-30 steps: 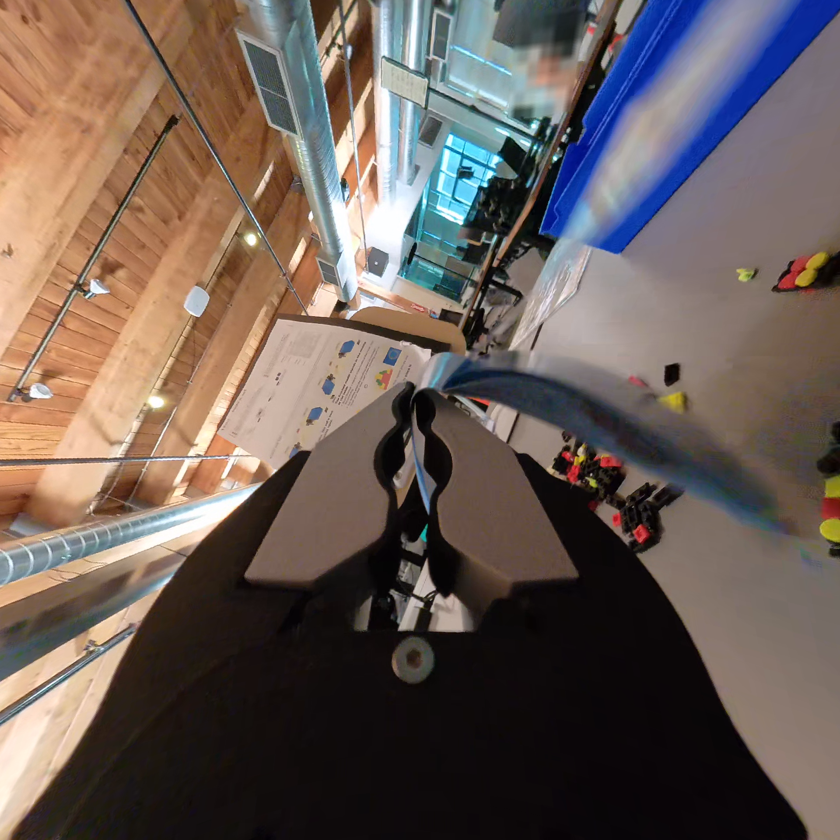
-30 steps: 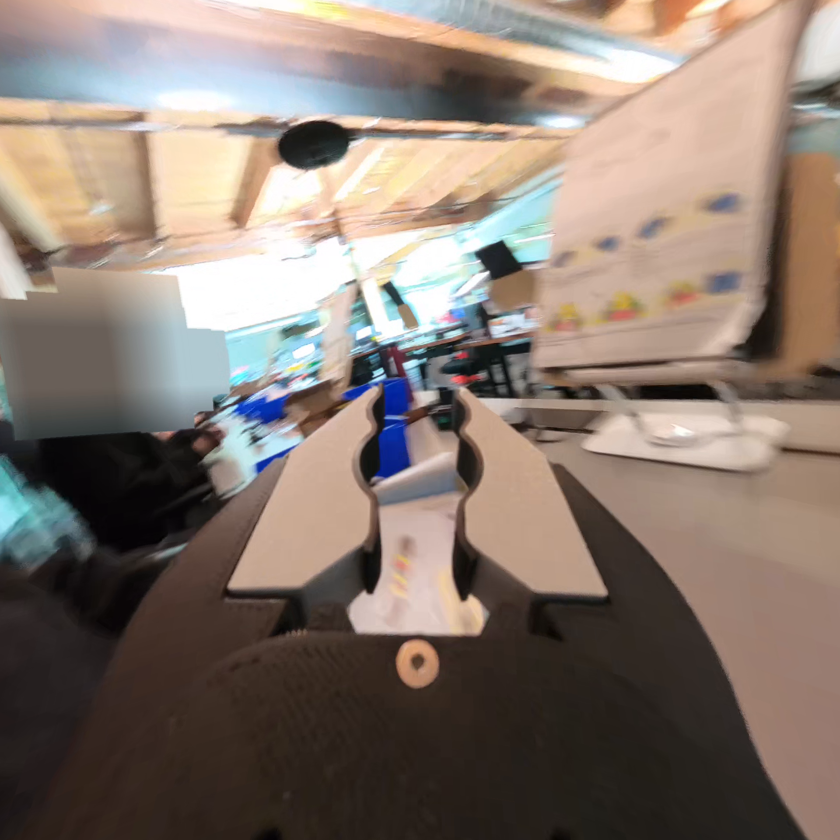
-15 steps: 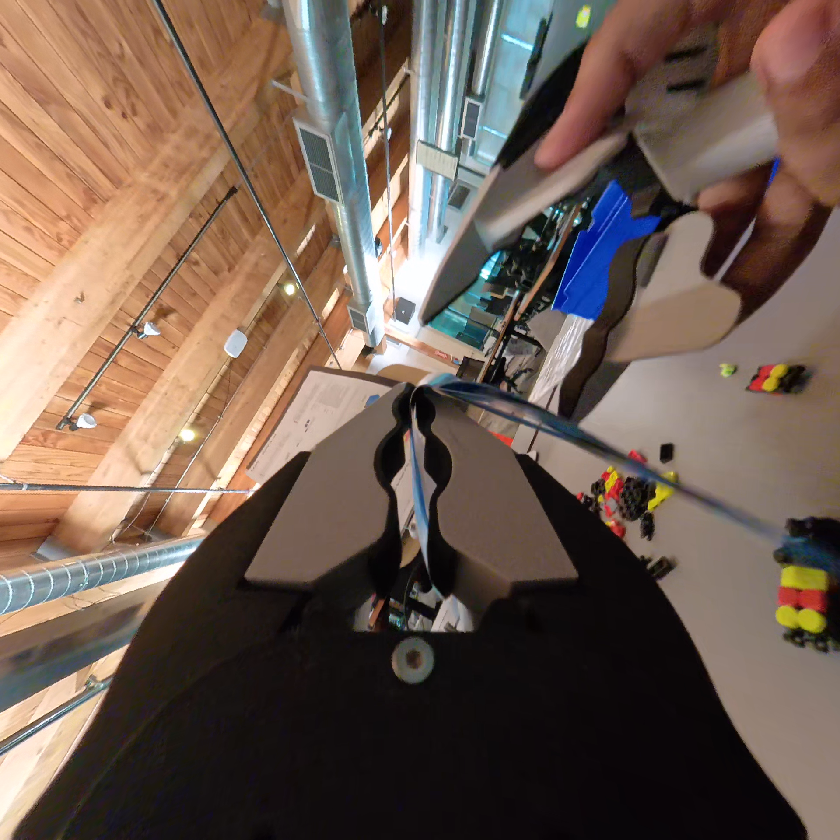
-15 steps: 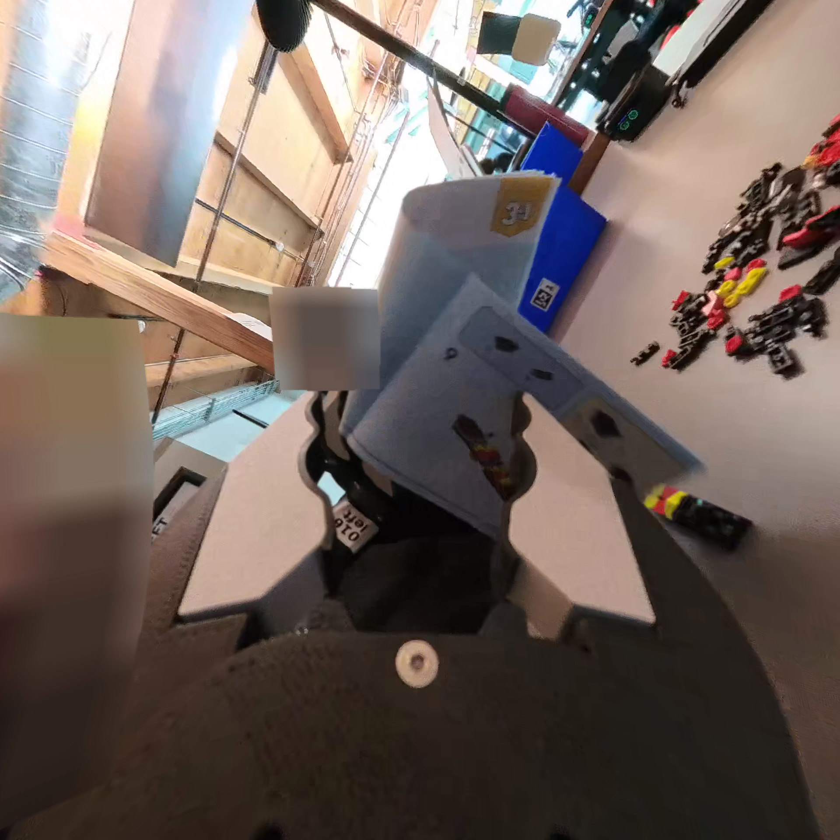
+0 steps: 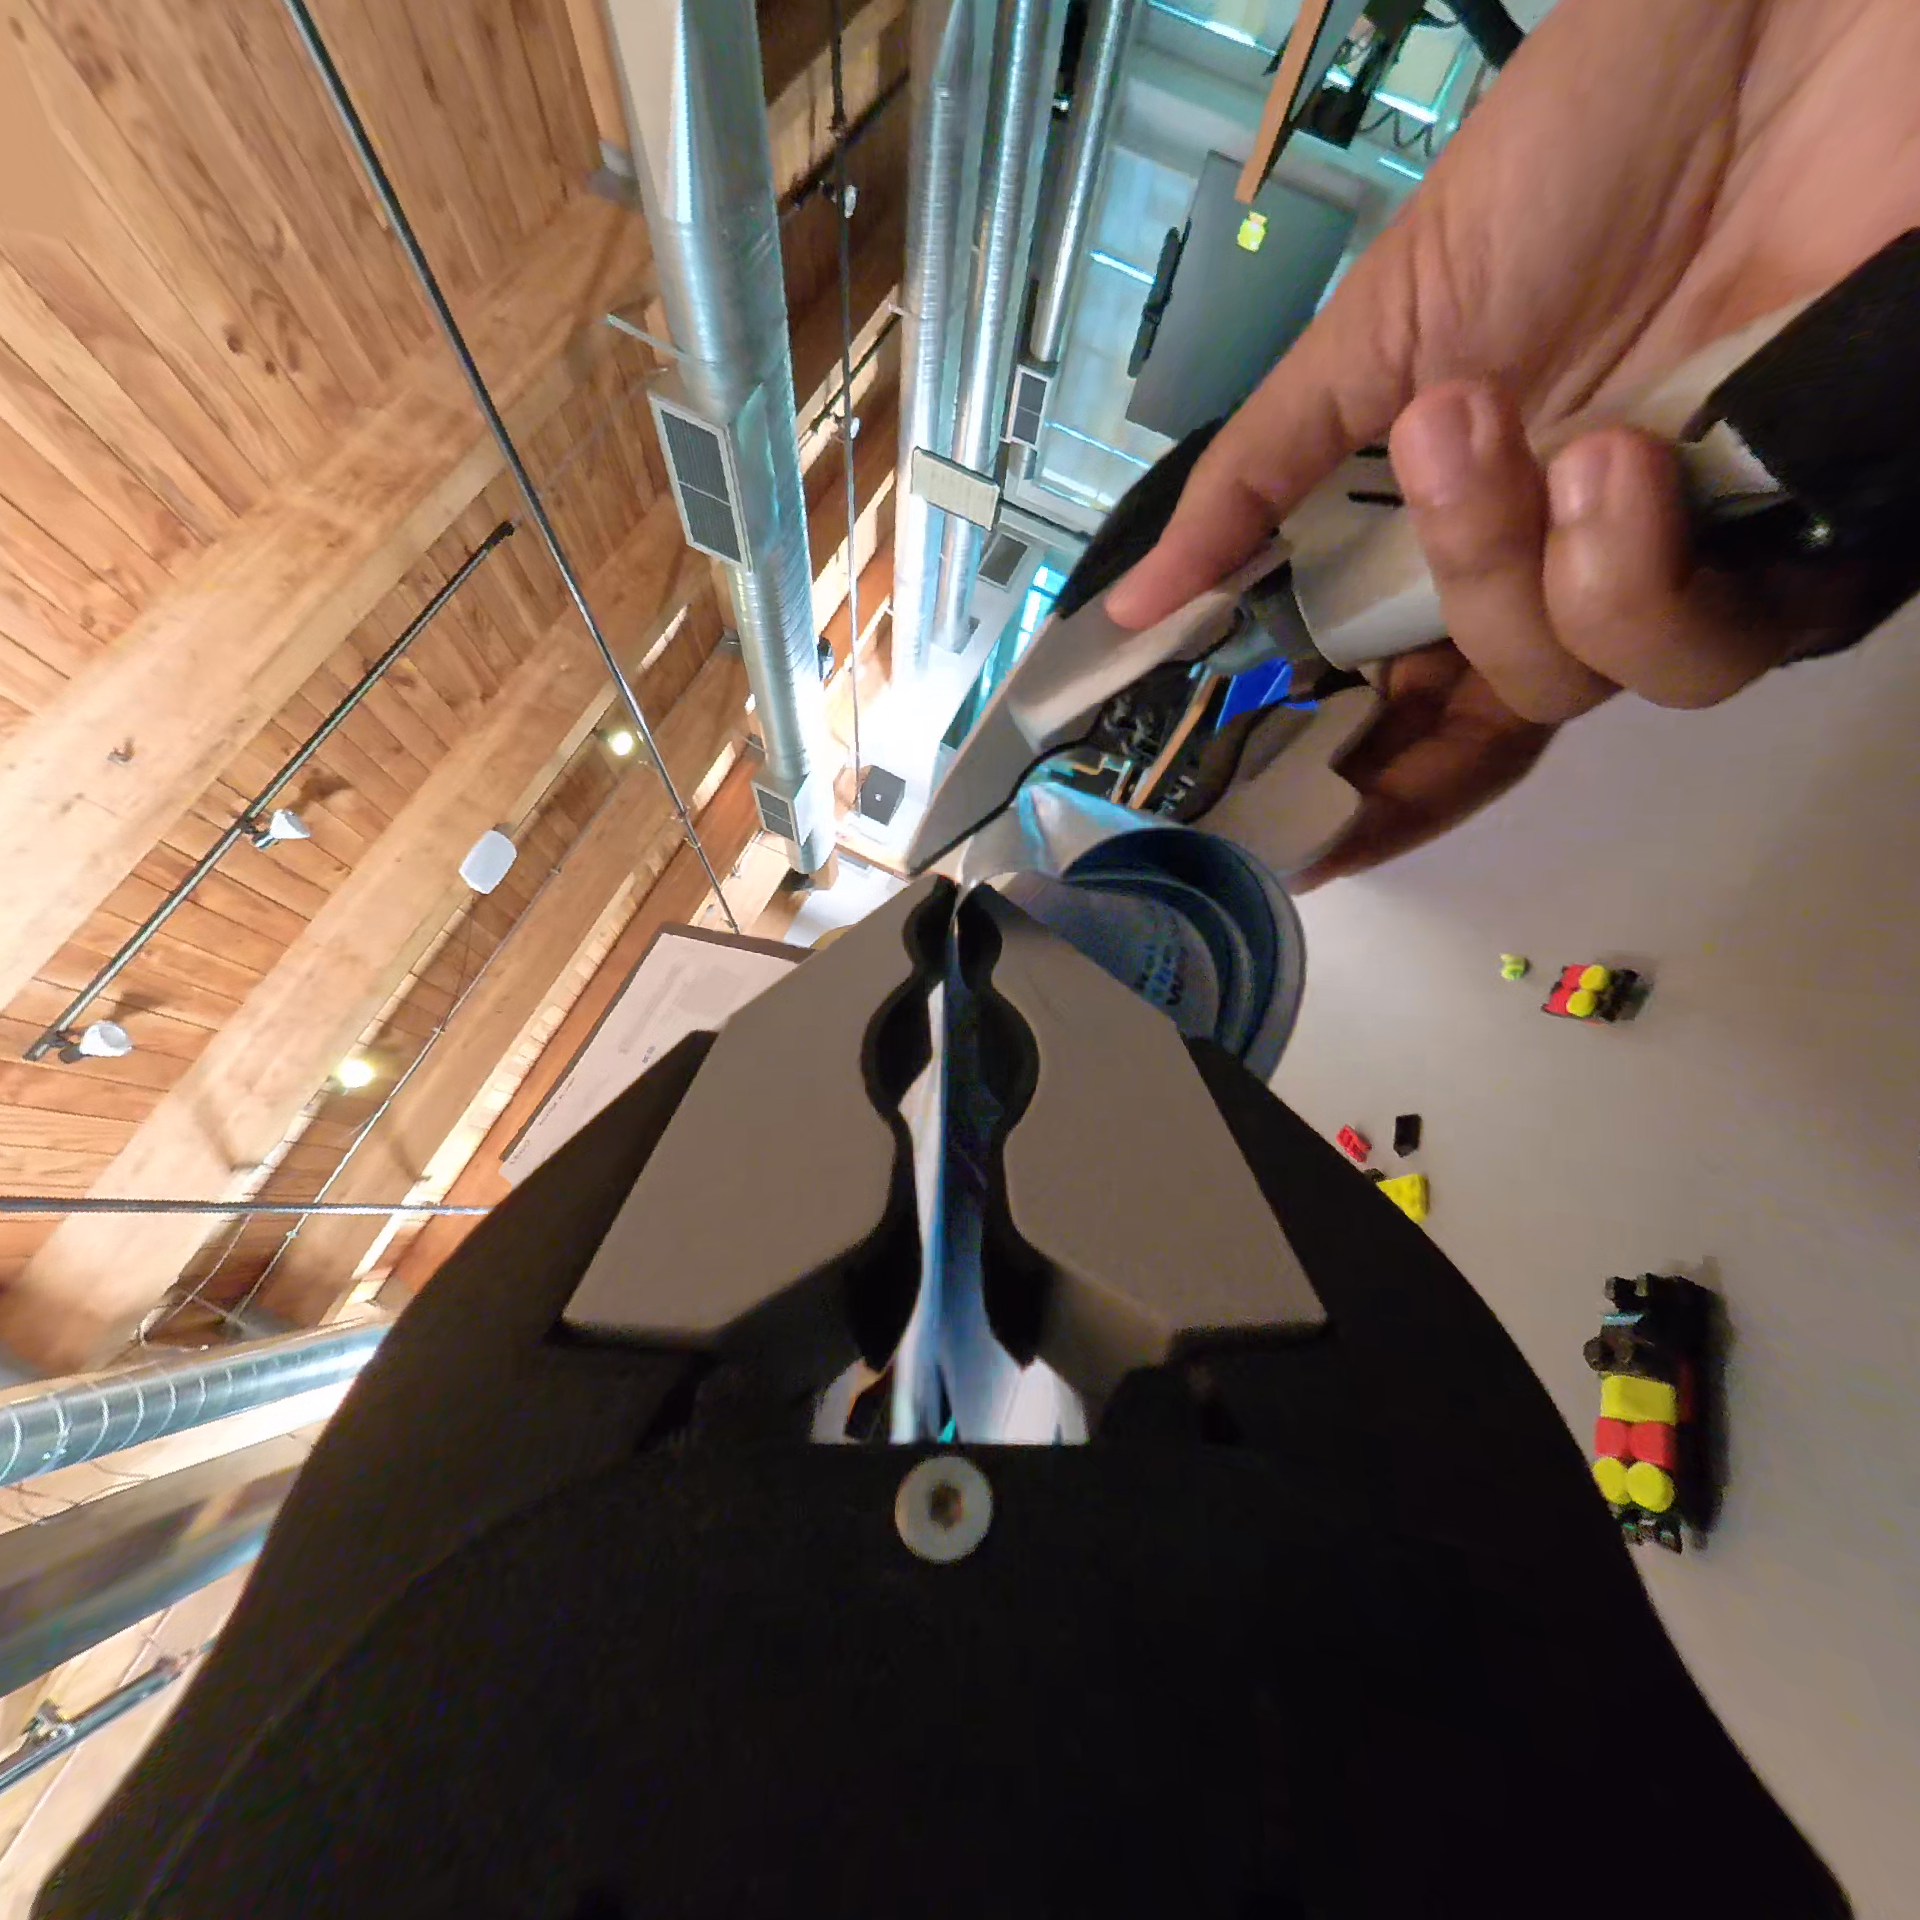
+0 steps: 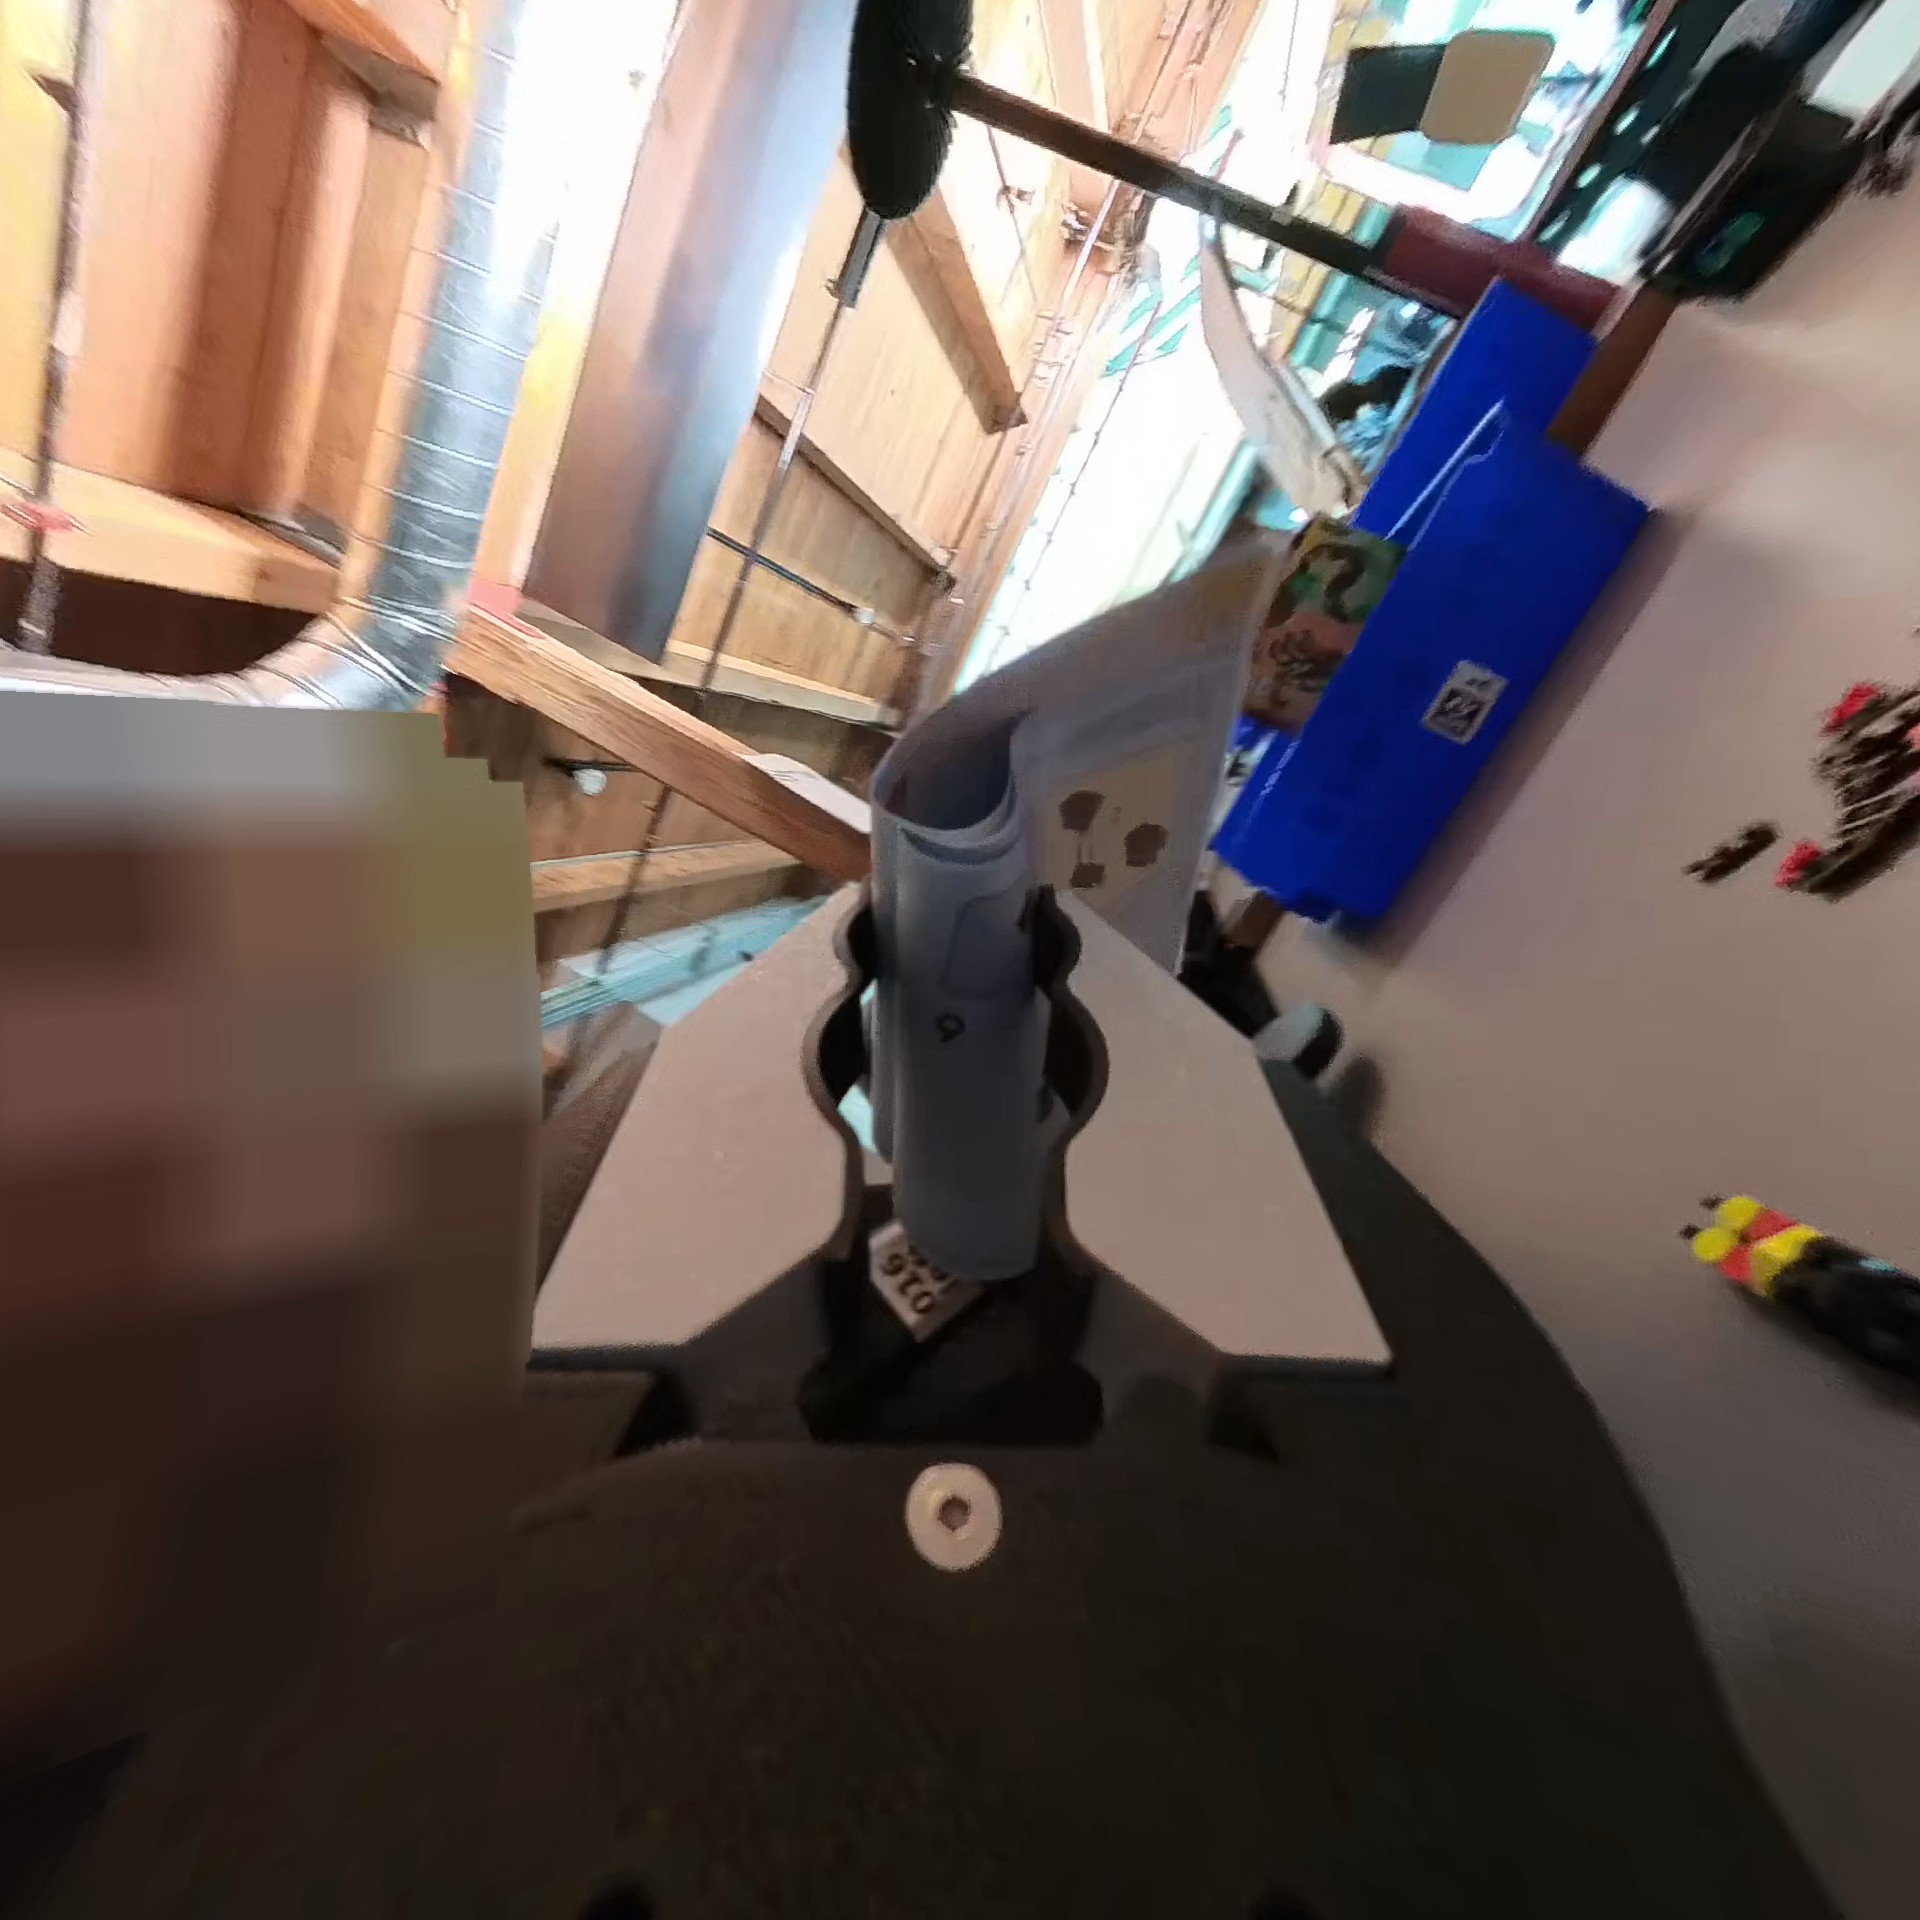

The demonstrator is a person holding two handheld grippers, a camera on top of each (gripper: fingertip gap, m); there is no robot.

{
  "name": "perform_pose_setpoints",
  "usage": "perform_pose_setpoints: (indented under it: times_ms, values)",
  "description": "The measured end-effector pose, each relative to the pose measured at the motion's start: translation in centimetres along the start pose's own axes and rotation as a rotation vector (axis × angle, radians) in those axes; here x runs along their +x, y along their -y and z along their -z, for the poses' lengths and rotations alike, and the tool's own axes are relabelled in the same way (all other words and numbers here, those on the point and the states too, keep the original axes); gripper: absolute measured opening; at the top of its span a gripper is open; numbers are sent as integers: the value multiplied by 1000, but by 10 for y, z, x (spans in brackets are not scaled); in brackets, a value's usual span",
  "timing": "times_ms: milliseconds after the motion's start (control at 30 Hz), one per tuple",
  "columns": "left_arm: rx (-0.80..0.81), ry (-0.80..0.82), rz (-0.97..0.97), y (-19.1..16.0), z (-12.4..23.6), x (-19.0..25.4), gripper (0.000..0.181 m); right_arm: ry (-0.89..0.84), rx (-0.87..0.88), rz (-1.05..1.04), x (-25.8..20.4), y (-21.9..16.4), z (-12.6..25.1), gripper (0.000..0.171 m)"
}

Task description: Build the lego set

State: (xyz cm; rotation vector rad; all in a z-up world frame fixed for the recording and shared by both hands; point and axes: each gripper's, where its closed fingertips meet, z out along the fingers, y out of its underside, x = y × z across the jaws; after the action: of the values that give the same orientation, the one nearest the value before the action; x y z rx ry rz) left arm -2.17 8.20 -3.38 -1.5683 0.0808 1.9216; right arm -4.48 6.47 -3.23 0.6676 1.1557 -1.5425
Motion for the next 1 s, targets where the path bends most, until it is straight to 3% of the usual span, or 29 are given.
perform_pose_setpoints:
  times_ms: [33,233,400,500,667,833,933,1000]
  values:
    - [11,-17,-4,2,1,3,0,-32,1,51,0,3,2,31]
    - [22,-70,-6,4,1,16,0,-107,21,220,-5,23,15,8]
    - [43,-104,138,1,2,17,7,-144,25,293,-7,32,22,7]
    - [77,-204,441,-2,5,14,20,-161,44,363,-13,45,32,7]
    - [60,-312,1110,-28,-1,-9,58,-73,30,474,-39,56,43,7]
    - [73,-625,1590,-26,1,5,90,-32,-309,460,-31,13,37,8]
    - [52,-878,1688,-14,11,29,89,4,-413,483,-29,-7,35,8]
    - [82,-955,1711,-6,17,33,76,19,-463,471,-29,-17,33,9]
